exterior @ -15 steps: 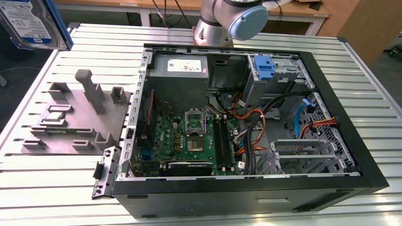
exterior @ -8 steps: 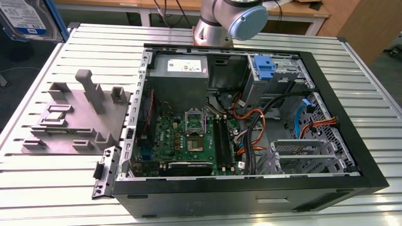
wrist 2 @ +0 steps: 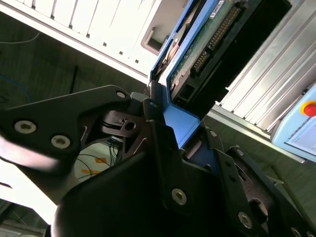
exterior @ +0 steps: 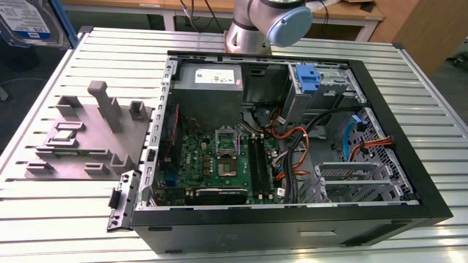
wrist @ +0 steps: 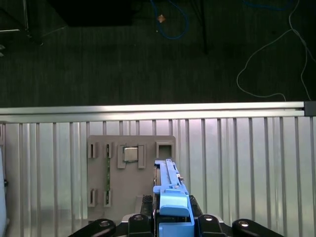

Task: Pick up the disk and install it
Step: 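Pick up the disk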

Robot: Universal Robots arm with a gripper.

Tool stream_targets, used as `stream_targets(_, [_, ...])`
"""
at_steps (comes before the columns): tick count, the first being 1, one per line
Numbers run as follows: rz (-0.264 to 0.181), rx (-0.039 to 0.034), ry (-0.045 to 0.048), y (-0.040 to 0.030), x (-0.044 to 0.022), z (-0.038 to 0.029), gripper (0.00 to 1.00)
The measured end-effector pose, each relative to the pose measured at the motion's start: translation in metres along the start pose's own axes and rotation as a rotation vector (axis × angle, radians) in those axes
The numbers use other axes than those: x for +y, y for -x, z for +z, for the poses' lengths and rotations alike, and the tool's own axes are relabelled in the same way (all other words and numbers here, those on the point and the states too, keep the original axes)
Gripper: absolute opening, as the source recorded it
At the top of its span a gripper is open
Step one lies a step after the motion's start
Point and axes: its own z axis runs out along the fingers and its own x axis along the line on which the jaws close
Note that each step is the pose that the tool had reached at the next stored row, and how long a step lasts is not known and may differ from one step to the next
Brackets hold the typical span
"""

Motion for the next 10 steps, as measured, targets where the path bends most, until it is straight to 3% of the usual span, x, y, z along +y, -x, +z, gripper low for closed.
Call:
stream_targets(4, [0.0, 0.0009, -0.0001, -0.01, -0.0004, -0.0004, 0.37])
stream_targets(10, [0.0, 0.0091, -0.0003, -0.0199, -0.0008, -0.0009, 0.37])
